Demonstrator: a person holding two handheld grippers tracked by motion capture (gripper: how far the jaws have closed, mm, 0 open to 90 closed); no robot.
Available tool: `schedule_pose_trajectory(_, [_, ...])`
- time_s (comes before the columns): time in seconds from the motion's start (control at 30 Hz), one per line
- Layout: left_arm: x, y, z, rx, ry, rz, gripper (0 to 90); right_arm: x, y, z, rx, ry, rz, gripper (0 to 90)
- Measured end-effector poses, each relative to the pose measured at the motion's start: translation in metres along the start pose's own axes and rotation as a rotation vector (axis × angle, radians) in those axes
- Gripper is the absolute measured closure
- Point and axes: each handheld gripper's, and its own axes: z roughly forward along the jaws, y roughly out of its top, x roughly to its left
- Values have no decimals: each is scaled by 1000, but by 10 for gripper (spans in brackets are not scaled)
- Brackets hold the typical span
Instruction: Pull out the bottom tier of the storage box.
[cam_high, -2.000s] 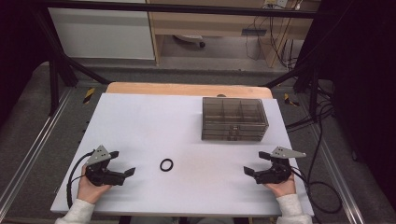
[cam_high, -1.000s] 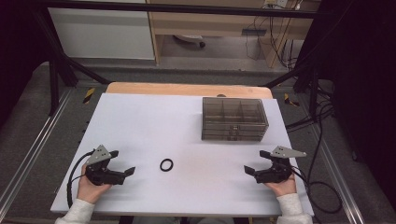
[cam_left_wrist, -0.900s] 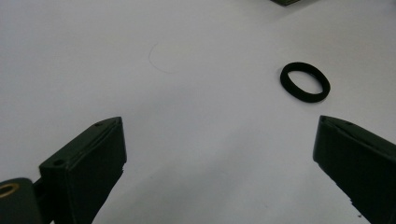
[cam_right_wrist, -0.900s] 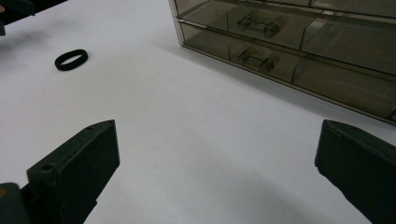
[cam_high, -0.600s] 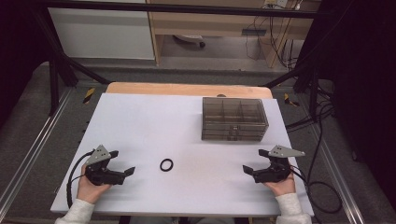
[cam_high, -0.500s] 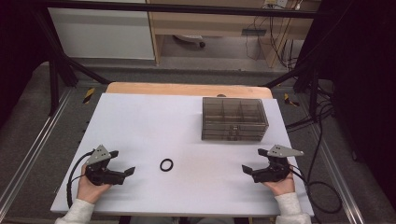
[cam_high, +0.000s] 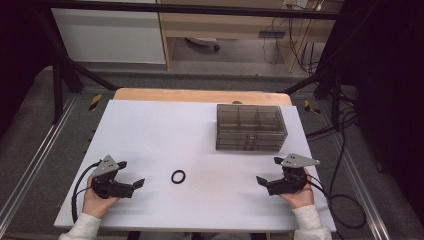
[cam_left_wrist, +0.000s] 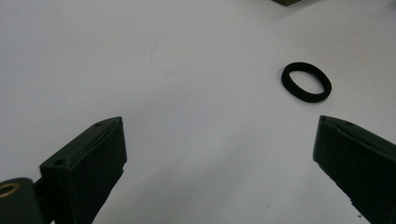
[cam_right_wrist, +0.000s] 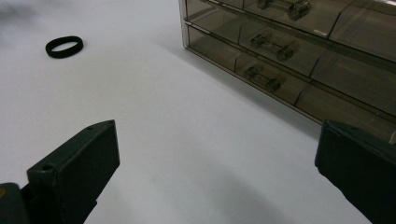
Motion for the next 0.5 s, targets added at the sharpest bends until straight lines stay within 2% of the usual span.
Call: schedule_pose_trajectory(0.5, [0,0,0,5,5,3,25,6,9,6,45,-29,-89,5])
